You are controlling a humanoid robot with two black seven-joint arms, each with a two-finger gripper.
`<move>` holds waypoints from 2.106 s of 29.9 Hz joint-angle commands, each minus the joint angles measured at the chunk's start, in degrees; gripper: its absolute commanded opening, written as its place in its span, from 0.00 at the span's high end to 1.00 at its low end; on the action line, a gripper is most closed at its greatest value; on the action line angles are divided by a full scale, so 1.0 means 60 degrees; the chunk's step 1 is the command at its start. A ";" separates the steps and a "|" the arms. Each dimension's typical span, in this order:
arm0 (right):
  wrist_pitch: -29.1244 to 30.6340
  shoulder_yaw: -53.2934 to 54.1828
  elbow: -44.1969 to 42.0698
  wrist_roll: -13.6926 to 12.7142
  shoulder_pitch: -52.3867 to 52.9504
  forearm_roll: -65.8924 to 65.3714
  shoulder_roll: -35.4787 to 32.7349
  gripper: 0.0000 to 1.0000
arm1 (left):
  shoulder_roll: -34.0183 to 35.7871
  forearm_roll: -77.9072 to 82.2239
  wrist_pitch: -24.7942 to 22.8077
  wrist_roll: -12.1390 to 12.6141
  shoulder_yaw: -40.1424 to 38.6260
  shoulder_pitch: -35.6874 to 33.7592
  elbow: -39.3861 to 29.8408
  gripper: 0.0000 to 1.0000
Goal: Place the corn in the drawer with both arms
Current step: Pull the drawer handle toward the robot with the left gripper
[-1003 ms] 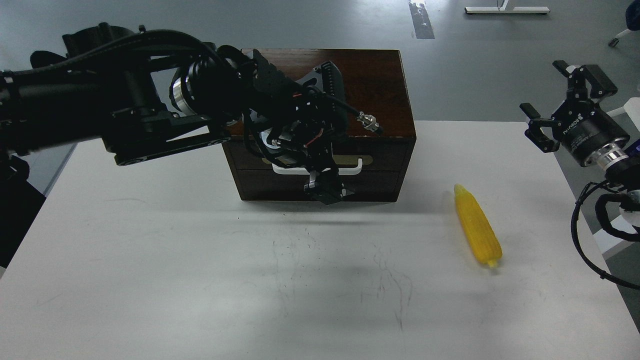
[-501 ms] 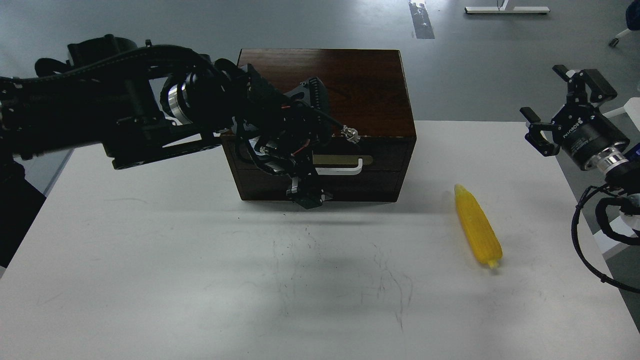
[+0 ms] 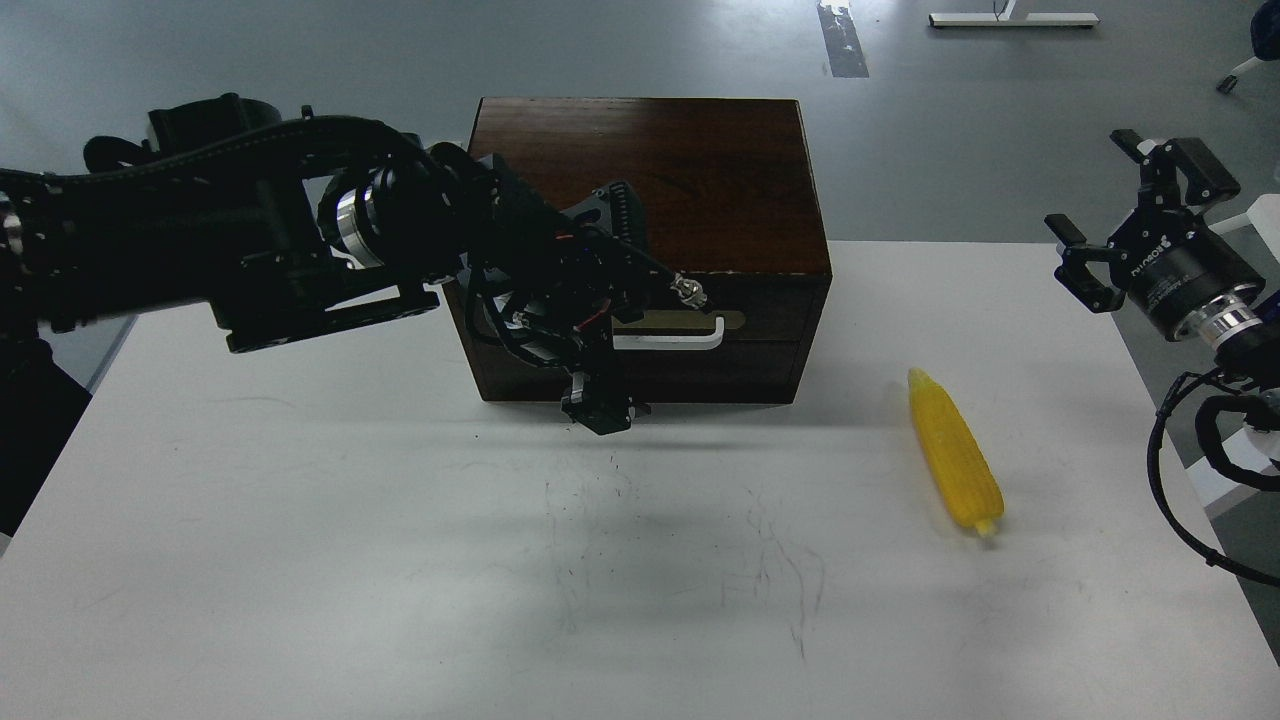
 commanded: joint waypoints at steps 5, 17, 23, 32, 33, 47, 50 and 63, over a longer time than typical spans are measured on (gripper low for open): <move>0.0000 -0.0001 0.0001 -0.0001 -0.0014 -0.0001 -0.0007 0.00 | -0.0109 0.0071 0.0000 -0.0001 0.0000 0.0077 0.0076 0.02; 0.0000 -0.0001 0.0030 -0.0001 -0.0044 -0.0001 -0.0109 0.00 | -0.0256 0.0276 0.0000 -0.0001 0.0176 0.0121 0.0164 0.02; 0.0000 -0.0001 0.0045 -0.0001 -0.0058 0.0014 -0.0153 0.00 | -0.0329 0.0276 0.0000 -0.0001 0.0190 0.0150 0.0149 0.02; 0.0000 0.0014 0.0060 -0.0001 -0.0073 0.0014 -0.0212 0.00 | -0.0373 0.0290 0.0000 -0.0001 0.0484 0.0121 0.0120 0.02; 0.0000 0.0014 0.0060 -0.0001 -0.0073 0.0014 -0.0226 0.00 | -0.0402 0.0290 0.0000 -0.0001 0.0498 0.0121 0.0091 0.02; 0.0000 0.0058 0.0089 -0.0001 -0.0146 0.0014 -0.0300 0.00 | -0.0417 0.0203 0.0000 -0.0001 0.0484 -0.0011 -0.1241 0.02; 0.0000 0.0043 0.0089 -0.0001 -0.0175 0.0014 -0.0314 0.00 | -0.0358 0.0188 0.0000 -0.0001 0.0469 -0.0026 -0.1666 0.02; 0.0000 0.0043 0.0089 -0.0001 -0.0190 0.0014 -0.0314 0.00 | 0.0081 -0.0003 0.0000 -0.0001 0.0396 -0.0187 -0.3131 0.02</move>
